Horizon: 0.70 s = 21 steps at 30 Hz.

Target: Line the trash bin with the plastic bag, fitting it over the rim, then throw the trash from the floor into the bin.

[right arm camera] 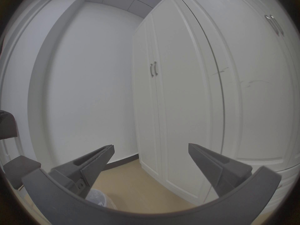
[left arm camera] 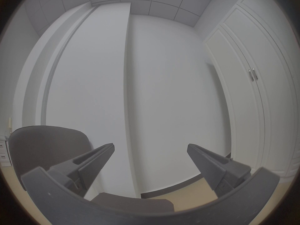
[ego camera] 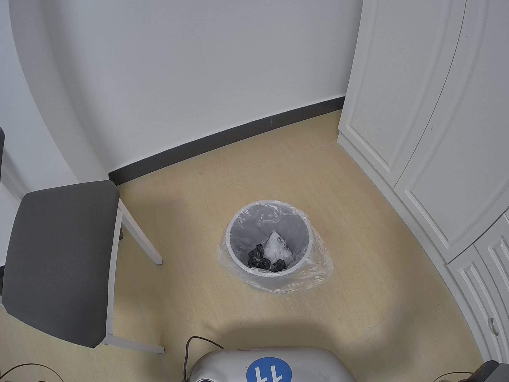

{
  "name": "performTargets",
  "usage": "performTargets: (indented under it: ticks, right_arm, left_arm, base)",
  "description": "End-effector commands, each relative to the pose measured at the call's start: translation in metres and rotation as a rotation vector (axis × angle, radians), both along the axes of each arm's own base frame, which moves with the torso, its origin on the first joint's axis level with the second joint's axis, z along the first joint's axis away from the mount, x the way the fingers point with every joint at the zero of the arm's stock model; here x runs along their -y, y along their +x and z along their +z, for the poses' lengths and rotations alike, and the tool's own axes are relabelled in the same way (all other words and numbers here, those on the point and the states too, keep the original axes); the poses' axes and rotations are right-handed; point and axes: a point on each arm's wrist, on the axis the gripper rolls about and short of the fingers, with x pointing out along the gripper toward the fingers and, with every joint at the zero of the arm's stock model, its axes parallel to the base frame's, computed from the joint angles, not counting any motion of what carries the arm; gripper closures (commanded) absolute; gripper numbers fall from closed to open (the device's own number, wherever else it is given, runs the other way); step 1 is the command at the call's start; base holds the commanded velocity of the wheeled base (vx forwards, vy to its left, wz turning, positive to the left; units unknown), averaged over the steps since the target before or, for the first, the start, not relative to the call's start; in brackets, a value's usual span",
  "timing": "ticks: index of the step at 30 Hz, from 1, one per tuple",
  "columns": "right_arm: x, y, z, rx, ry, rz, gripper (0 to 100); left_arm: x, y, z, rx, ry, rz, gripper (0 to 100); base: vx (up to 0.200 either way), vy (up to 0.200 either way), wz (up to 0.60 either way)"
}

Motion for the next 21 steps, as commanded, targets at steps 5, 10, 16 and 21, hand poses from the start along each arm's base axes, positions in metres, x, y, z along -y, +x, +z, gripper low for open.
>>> performTargets:
  ticks: [5,10,16,21]
  right_arm:
    - [0.007,-0.067,-0.022,0.125,0.042,-0.072,0]
    - [0.007,-0.081,-0.035,0.121,0.037,-0.085,0]
    - [0.006,-0.1,-0.057,0.128,0.012,-0.036,0]
    - [0.005,-0.096,-0.066,0.105,0.018,-0.003,0]
  left_arm:
    - [-0.013,-0.042,-0.009,0.039,-0.034,0.071,0]
    - [-0.015,-0.054,-0.018,0.036,-0.048,0.088,0]
    - [-0.017,-0.073,-0.03,0.013,-0.054,0.084,0]
    - [-0.018,-0.083,-0.035,0.015,-0.05,0.089,0]
  base:
    - [0.0,0.0,0.0]
    - [0.0,0.0,0.0]
    - [0.0,0.0,0.0]
    - [0.0,0.0,0.0]
